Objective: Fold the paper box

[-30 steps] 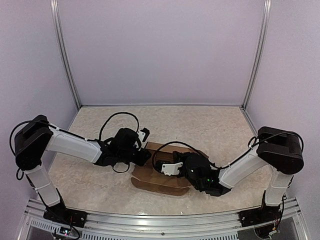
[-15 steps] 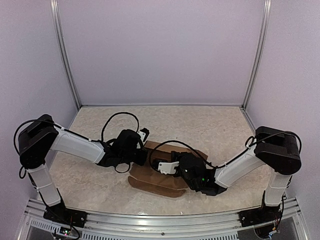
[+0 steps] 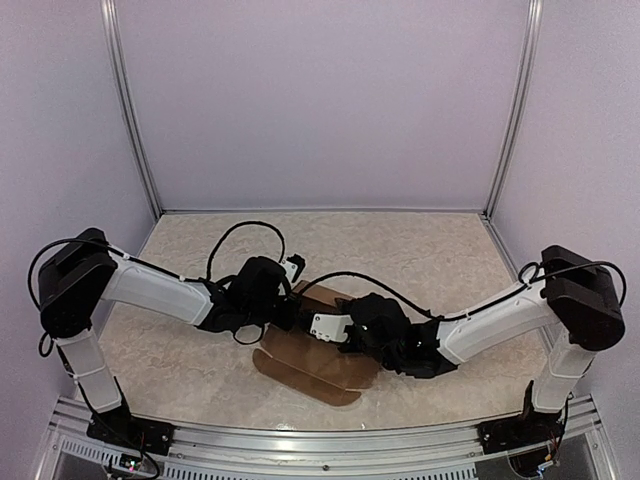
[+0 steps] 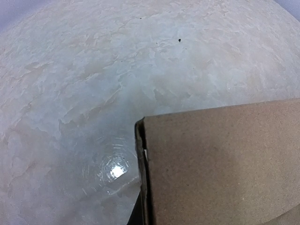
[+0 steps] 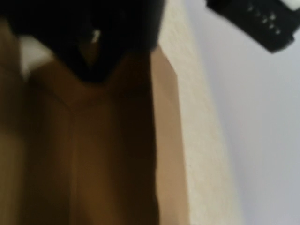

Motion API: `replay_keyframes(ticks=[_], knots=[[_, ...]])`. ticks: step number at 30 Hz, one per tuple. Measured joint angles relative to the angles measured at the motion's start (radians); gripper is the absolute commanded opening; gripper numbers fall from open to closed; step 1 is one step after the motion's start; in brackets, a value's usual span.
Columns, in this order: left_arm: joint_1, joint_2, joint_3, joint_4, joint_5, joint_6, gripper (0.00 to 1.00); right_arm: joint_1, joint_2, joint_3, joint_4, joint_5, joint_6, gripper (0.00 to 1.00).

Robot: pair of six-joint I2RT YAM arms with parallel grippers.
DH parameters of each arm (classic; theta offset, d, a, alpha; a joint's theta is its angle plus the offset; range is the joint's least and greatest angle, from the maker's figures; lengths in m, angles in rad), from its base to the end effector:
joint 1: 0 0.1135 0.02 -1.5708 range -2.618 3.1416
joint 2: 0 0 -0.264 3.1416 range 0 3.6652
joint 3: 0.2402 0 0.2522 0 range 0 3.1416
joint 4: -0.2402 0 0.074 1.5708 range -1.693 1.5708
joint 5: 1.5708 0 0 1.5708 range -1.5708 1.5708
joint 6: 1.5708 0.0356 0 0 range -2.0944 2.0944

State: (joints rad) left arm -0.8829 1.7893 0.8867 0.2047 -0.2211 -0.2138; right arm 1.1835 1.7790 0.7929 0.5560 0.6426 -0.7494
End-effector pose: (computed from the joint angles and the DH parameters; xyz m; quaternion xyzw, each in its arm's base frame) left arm 0.2342 -0.2727 0.1462 0.2517 0.8661 -0.1337 0.4107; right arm 0.1531 0.3188 0.1579 -0.5603 0.5941 -0.1493 0.5575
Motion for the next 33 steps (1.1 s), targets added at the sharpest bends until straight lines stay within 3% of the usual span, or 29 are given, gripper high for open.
replay_keyframes(ticks=[3, 6, 15, 22, 26, 33], knots=[[-0.002, 0.0, 0.018, -0.004, 0.023, 0.018, 0.0, -0.011, -0.064, 0.018, -0.104, -0.082, 0.08, 0.51], [-0.002, 0.003, 0.039, -0.01, 0.041, 0.037, 0.0, -0.028, -0.125, 0.035, -0.186, -0.162, 0.155, 0.55], [-0.001, 0.003, 0.055, -0.011, 0.119, 0.09, 0.0, -0.121, -0.324, 0.037, -0.385, -0.38, 0.342, 0.53], [0.0, 0.005, 0.083, -0.016, 0.195, 0.142, 0.0, -0.214, -0.449, 0.037, -0.484, -0.507, 0.455, 0.24], [0.0, 0.01, 0.086, -0.012, 0.226, 0.161, 0.0, -0.26, -0.478, 0.037, -0.536, -0.557, 0.52, 0.0], [-0.003, 0.032, 0.104, -0.011, 0.233, 0.198, 0.0, -0.328, -0.485, 0.037, -0.527, -0.614, 0.649, 0.0]])
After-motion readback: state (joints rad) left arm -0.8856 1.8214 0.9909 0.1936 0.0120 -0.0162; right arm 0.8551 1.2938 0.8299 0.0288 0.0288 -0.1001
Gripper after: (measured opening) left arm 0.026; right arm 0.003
